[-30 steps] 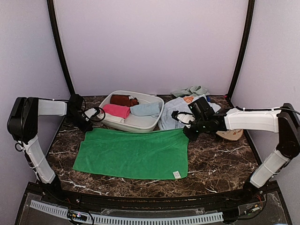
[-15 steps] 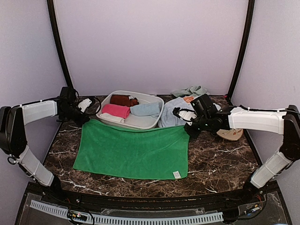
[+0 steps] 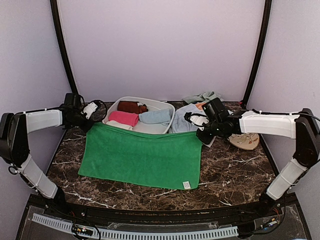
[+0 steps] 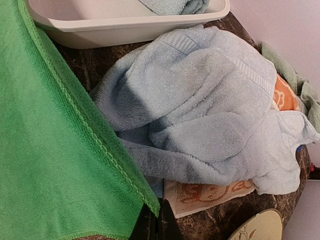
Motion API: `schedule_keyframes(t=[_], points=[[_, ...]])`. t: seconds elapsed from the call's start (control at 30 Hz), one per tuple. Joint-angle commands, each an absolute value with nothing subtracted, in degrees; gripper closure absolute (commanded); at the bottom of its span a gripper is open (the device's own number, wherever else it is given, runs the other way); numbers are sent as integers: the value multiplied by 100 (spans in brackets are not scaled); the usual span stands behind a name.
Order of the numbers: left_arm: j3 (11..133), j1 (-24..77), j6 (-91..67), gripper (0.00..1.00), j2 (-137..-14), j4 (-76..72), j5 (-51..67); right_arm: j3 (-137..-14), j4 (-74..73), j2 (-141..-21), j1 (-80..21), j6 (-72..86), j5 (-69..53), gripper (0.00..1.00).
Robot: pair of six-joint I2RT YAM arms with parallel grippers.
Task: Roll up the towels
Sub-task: Fold the towel at the center of the board.
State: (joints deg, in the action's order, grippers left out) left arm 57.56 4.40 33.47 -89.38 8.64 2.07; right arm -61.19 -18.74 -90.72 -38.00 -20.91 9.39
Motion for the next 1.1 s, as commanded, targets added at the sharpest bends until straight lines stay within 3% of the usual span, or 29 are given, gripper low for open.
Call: schedule_keyframes(t=[0.0, 0.57, 1.07], points=[[5541, 417, 3533, 100, -8703, 478, -79, -6083, -1761, -8948, -3808, -1918, 1010, 100], [4106, 411, 4030, 100, -7445, 800, 216, -4828, -2205, -7686, -4808, -791, 924, 100], [3181, 415, 4225, 100, -6298, 1352, 228, -4639, -2414, -7660, -5745, -79, 1117, 100]])
